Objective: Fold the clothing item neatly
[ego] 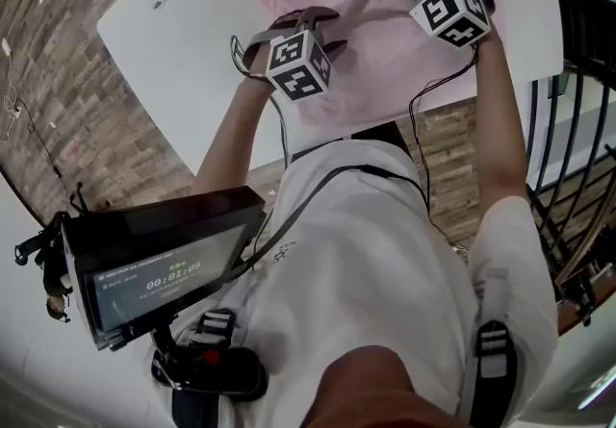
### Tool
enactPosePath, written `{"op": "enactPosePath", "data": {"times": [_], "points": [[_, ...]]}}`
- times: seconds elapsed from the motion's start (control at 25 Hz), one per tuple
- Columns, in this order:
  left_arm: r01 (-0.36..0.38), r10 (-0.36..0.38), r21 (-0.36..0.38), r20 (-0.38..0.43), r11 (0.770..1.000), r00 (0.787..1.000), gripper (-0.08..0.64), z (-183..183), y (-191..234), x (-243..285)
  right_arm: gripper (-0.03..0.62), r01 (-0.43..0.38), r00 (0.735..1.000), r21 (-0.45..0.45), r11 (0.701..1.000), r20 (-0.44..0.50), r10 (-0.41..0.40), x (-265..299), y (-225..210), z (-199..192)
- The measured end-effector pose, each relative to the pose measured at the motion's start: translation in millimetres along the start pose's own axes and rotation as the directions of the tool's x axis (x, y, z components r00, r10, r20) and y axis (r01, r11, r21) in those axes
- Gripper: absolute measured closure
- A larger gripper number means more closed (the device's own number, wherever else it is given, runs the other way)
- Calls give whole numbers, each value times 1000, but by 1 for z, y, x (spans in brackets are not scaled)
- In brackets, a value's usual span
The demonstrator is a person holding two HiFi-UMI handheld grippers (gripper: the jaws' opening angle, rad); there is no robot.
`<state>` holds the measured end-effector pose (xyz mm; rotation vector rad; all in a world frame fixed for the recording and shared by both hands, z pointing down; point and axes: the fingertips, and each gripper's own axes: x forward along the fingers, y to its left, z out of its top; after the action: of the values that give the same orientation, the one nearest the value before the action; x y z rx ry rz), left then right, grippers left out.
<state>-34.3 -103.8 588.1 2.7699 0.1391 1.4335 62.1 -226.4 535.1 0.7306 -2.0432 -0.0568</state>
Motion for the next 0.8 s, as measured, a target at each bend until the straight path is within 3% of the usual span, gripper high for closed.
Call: {"op": "enactPosePath", "data": {"times": [0.2,0.32,0.48,0.56,0.64,0.8], "points": [[-114,113,-133,-17,985,994,341,-17,54,-23,578,1,1000,-54,999,-13,-2,46,-32,-8],[-161,164,-276,-11,948,986,341,-35,72,-42,574,-4,999,-33,999,-53,2,71,-28,-26],[-230,227,-407,-57,884,972,341,-68,80,-53,469,42,999,79,996,2,-42,54,-25,-18],[-271,265,-463,-78,844,961,341,-78,89,-56,459,100,993,165,981,39,-108,26,-30,-12],[-325,319,-508,-101,797,942,341,-84,104,-62,459,166,980,267,949,62,-189,-7,-34,-15],[-457,437,-557,-179,694,882,341,-93,135,-71,459,236,952,444,864,72,-297,-64,-24,-36]]}}
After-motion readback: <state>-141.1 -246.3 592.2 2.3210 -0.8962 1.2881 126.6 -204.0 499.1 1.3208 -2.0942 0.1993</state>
